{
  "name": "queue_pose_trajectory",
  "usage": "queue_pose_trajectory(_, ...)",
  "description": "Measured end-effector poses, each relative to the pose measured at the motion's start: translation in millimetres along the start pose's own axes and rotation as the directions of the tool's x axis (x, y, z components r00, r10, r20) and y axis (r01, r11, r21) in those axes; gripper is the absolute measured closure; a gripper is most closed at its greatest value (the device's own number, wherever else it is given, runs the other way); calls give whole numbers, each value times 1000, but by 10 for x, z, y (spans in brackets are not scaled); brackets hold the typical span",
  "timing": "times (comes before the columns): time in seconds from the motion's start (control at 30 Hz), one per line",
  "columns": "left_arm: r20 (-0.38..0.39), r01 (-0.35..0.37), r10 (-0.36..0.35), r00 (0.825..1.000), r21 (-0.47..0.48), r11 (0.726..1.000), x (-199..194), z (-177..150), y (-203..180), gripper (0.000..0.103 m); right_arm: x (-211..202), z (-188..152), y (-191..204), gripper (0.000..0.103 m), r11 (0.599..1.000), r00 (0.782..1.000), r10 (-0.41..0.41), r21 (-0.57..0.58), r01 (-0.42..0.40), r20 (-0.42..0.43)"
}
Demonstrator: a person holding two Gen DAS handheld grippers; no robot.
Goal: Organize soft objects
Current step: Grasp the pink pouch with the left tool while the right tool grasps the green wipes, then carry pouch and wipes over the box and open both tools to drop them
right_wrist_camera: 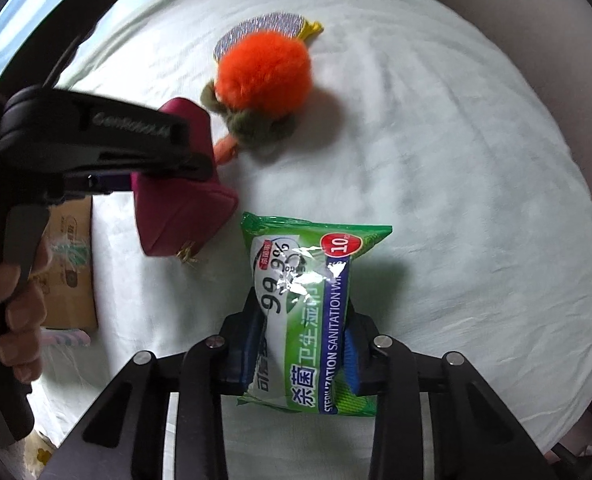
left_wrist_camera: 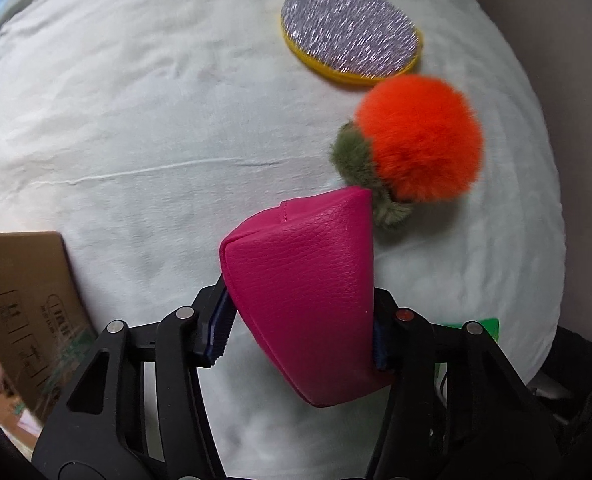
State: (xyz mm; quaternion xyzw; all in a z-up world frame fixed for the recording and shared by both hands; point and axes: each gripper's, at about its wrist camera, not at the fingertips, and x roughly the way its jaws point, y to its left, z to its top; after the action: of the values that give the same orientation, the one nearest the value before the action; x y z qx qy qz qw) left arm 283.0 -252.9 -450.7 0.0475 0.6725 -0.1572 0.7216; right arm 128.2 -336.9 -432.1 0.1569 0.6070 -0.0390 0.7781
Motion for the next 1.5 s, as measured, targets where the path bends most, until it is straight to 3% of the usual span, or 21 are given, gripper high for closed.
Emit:
queue_pose_trajectory(0.2, 57, 13, -14, 998, 16, 1000, -499, -77, 4, 54, -374, 73, 11, 72, 1000, 998, -11, 3, 10, 68)
queue_pose_trajectory(0.43, 165, 34, -38, 986, 26, 999, -1346, -512, 29, 54, -1133, -88, 284, 72, 1000, 984, 0, 3, 0, 180)
queue_pose_trajectory(0.77, 354, 36, -47, 934, 39, 999, -2777, -1234, 458, 54, -2348, -129, 957, 72, 995, 945, 59, -94, -30, 321)
queue_pose_trajectory(0.93, 414, 33, -30, 910, 0, 999, -3192, -1505, 780, 54, -2699, -166, 1398, 72, 986, 929, 114, -157, -62, 351)
queue_pose_trajectory(1.17, 448, 19, 31, 894, -107, 994, -3507, -1843, 1595, 54, -2789, -140, 2123, 72, 963, 915, 193, -250, -106, 356)
queue_pose_trajectory(1.5, 400, -8, 98, 911, -219, 976, -3368, -2078, 2803, 54, -2240, -132, 3063, 72, 938, 929, 247, -308, -158, 275)
